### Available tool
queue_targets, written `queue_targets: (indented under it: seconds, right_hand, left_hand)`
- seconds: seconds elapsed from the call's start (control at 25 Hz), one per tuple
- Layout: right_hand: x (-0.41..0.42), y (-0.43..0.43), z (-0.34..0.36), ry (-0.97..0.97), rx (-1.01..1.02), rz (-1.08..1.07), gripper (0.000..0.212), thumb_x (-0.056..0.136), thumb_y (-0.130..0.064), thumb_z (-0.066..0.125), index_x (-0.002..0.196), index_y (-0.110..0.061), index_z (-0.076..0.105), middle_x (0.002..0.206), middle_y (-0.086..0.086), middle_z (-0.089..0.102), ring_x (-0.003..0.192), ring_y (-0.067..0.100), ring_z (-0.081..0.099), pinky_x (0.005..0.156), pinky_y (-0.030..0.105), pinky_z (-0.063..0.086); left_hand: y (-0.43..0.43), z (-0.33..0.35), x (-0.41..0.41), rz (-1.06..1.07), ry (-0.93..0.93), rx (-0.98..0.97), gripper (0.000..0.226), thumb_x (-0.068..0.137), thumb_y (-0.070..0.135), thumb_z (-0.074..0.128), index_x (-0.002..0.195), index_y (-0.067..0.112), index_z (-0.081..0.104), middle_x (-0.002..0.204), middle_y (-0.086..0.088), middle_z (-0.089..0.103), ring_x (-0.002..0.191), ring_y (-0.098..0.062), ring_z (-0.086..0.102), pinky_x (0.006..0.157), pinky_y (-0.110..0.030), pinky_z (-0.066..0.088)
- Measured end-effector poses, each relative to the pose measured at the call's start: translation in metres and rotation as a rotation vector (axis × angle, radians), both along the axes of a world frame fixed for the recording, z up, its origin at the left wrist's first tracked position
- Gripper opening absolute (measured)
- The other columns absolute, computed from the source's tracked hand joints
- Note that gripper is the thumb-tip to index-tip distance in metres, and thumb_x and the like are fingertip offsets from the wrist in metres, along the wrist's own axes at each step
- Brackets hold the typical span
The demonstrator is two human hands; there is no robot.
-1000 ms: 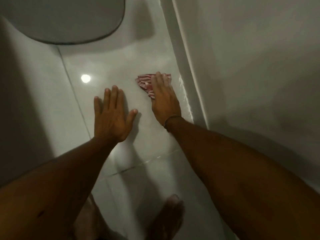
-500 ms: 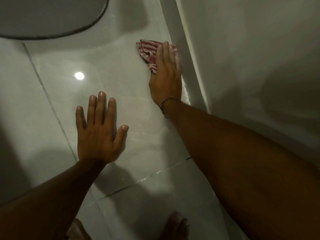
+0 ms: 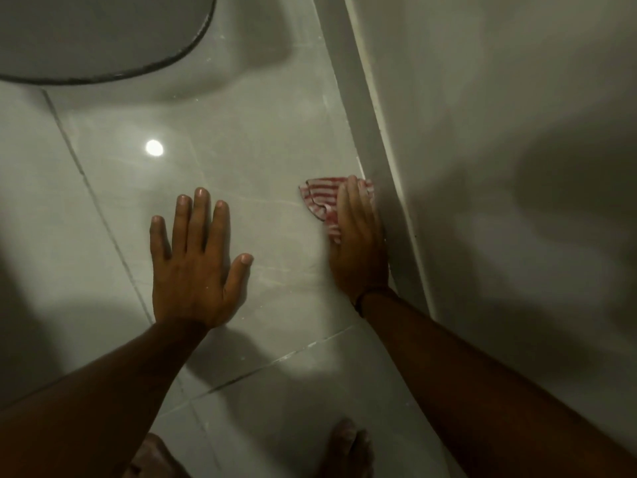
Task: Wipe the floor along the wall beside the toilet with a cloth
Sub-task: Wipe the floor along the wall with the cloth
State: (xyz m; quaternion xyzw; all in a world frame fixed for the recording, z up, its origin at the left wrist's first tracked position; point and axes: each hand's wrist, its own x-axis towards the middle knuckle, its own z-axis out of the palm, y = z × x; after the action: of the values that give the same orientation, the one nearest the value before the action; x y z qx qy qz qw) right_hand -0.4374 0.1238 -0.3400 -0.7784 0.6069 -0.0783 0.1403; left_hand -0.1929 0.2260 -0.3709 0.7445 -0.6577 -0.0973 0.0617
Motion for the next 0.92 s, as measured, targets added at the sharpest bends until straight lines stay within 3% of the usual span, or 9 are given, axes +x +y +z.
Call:
queue_targets:
  seconds: [0.12,0.28,0.52,0.64,0.76,0.92]
  right_hand:
    - [-0.019,0.036,0.0,-0.002,0.017,-0.042,0.054,0.104,-0.015,0.046,0.155,-0.002,0.036,0.164,0.02,0.034,0.156,0.031,0.025,0.126,0.049,0.025]
    - [-0.041,0.075,-0.001,0.021,0.032,-0.08,0.052,0.108,-0.026,0.035,0.157,-0.006,0.033,0.166,0.017,0.031,0.157,0.027,0.022,0.128,0.045,0.022]
    - [-0.086,0.152,0.005,0.073,0.113,-0.081,0.055,0.109,-0.029,0.034,0.159,-0.008,0.027,0.17,0.013,0.023,0.157,0.031,0.022,0.128,0.045,0.019]
    - [-0.113,0.189,0.01,0.144,0.17,-0.043,0.057,0.106,-0.027,0.03,0.156,0.0,0.03,0.167,0.019,0.026,0.155,0.036,0.025,0.125,0.054,0.025]
    - [-0.119,0.197,0.014,0.152,0.215,-0.028,0.059,0.101,-0.024,0.033,0.153,0.005,0.034,0.165,0.023,0.029,0.155,0.039,0.026,0.121,0.057,0.028]
    - [-0.091,0.161,0.021,0.097,0.211,-0.045,0.056,0.105,-0.025,0.036,0.156,-0.001,0.032,0.166,0.019,0.026,0.156,0.034,0.023,0.125,0.053,0.025]
  left_hand:
    - [0.001,0.001,-0.001,-0.005,0.007,0.008,0.086,0.107,0.063,0.027,0.178,0.015,0.018,0.189,-0.014,0.008,0.176,-0.032,0.001,0.14,-0.05,-0.011]
    - [0.0,0.004,-0.001,-0.005,0.022,0.019,0.087,0.106,0.062,0.028,0.178,0.013,0.019,0.189,-0.015,0.008,0.176,-0.033,0.002,0.14,-0.051,-0.01]
    - [0.0,0.004,-0.001,-0.017,0.015,0.001,0.088,0.107,0.064,0.025,0.177,0.012,0.02,0.188,-0.016,0.01,0.176,-0.035,0.005,0.141,-0.055,-0.004]
    - [-0.001,0.004,-0.001,-0.015,0.005,0.007,0.088,0.106,0.064,0.026,0.177,0.012,0.022,0.188,-0.017,0.011,0.176,-0.035,0.006,0.14,-0.054,-0.004]
    - [0.0,0.005,-0.002,-0.014,0.011,0.003,0.087,0.107,0.063,0.026,0.177,0.011,0.023,0.188,-0.018,0.012,0.176,-0.036,0.007,0.141,-0.055,-0.004]
    - [0.0,0.005,-0.002,-0.015,0.005,0.008,0.087,0.107,0.062,0.025,0.177,0.01,0.022,0.188,-0.018,0.012,0.175,-0.037,0.009,0.14,-0.055,-0.003]
